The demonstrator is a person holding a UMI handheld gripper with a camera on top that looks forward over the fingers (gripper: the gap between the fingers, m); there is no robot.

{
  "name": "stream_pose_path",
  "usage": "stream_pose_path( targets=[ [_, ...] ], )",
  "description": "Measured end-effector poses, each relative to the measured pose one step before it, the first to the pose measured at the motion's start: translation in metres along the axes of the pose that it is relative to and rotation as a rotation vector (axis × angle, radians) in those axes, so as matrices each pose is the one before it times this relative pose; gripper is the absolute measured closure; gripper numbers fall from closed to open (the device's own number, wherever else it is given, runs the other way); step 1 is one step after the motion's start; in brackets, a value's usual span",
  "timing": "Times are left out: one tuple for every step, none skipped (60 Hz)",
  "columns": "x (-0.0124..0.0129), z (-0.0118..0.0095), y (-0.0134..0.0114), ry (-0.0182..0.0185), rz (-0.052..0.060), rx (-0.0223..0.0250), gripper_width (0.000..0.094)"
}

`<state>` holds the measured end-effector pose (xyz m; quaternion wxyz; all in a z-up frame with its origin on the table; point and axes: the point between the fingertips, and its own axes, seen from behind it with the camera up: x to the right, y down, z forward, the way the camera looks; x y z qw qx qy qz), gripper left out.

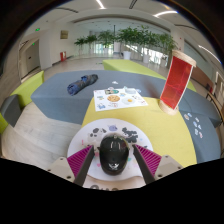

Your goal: Arrange mouse

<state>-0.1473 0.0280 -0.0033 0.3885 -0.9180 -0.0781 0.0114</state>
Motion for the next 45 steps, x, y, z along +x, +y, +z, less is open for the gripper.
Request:
stream_pose_path(
  targets=[
    [-0.0011,-0.00412,-0.00102,-0.00691,-0.0037,0.00236,0.0094],
    [0.00019,-0.00494,-0.00164,-0.00205,-0.0033,0.00421,0.0096],
    [0.00042,-0.00528,-0.00167,-0.00006,-0.0037,0.00558,0.0097],
    [0.00043,-0.00587,-0.00171,-0.00004,-0.0043,0.00581,0.0097],
    [0.00002,-0.0064,-0.00175,-0.00051,-0.0042,0.00613,0.0092],
    [0.00009,-0.00685,-0.00173,-0.00045,-0.0033,0.00769,0.0092],
    [-0.00022,-0.00707,-0.00166,0.00119,-0.0017,0.00591,0.0094],
    [0.00013,-0.00679,-0.00137,0.00048,-0.0007,0.00692,0.0094],
    [-0.00005,-0.00713,-0.00093,0.00071,0.0002,0.00526,0.0093],
    [-0.00042,-0.00729,-0.00059,-0.00019,-0.0001,0.00479,0.0093],
    [-0.00065,-0.00758,-0.00038,-0.0014,-0.0007,0.00485,0.0091],
    [-0.00091,-0.00791,-0.00048,-0.00166,-0.0015,0.00537,0.0091],
    [-0.00068,-0.0086,-0.0002,-0.00256,-0.0022,0.00896,0.0092],
    [-0.0014,-0.00772,-0.0004,-0.00184,-0.003,0.00686,0.0092],
    [-0.00123,-0.00765,-0.00064,-0.00193,-0.0022,0.0079,0.0092],
    [-0.00169,-0.00744,-0.00074,-0.00221,-0.0009,0.00916,0.0092],
    [-0.00172,-0.00734,-0.00098,-0.00225,0.0003,0.01087,0.0091],
    [-0.00181,-0.00707,-0.00088,-0.00199,0.0011,0.01164,0.0093],
    [-0.00183,-0.00698,-0.00089,-0.00115,0.002,0.01254,0.0092],
    [-0.00164,-0.00722,-0.00116,-0.00003,0.0022,0.01411,0.0092],
    [-0.00248,-0.00814,-0.00184,0.00055,0.0011,0.01597,0.009],
    [-0.00145,-0.00625,-0.00125,0.00027,-0.0018,0.01316,0.0093],
    [-0.00203,-0.00622,-0.00044,-0.00123,-0.0032,0.0123,0.0094],
    [-0.00248,-0.00608,0.00003,-0.00374,-0.0043,0.00904,0.009],
    [-0.00268,-0.00569,0.00037,-0.0055,-0.0038,0.00621,0.0092],
    [-0.00261,-0.00549,0.00092,-0.00594,-0.0037,0.00359,0.0091],
    [-0.00264,-0.00519,0.00106,-0.00586,-0.0051,0.00192,0.0092],
    [-0.00241,-0.00467,0.00087,-0.00534,-0.0062,0.00161,0.0094],
    [-0.00247,-0.00499,0.00097,-0.00307,-0.0059,0.00468,0.0093],
    [-0.00129,-0.00466,0.0002,-0.00238,-0.0061,0.00233,0.0094],
    [-0.00122,-0.00475,0.0004,0.00018,-0.0075,0.00422,0.0095],
    [-0.00065,-0.00401,0.00026,0.00012,-0.0102,0.00309,0.009],
    [-0.00069,-0.00386,0.00066,0.001,-0.0128,0.00247,0.009],
    [0.00034,-0.00324,0.00103,0.00362,-0.0142,0.00147,0.0091],
    [0.00092,-0.003,0.00161,0.0055,-0.0077,-0.00078,0.0097],
    [0.00075,-0.0026,0.00221,0.00315,0.0031,-0.00328,0.0101],
    [0.00081,-0.00267,0.00242,0.00172,0.0061,-0.00478,0.0101],
    [0.00106,-0.00267,0.00285,0.00308,0.0003,-0.0048,0.0103],
    [0.0016,-0.00205,0.00243,0.00603,-0.0069,-0.00282,0.0104],
    [0.00243,-0.00166,0.00179,0.00798,-0.0088,-0.00069,0.0099],
    [0.00292,0.00146,0.0028,0.00582,-0.0037,-0.00046,0.0099],
    [0.00173,-0.00158,0.00128,0.00568,0.0023,-0.0006,0.01],
    [0.0011,0.0003,0.00239,0.00346,0.0045,0.00096,0.0099],
    [0.00048,-0.00069,0.00147,-0.00008,0.0063,-0.00293,0.0101],
    [-0.00029,-0.00024,0.0015,-0.00376,0.0078,-0.00375,0.01]
  ],
)
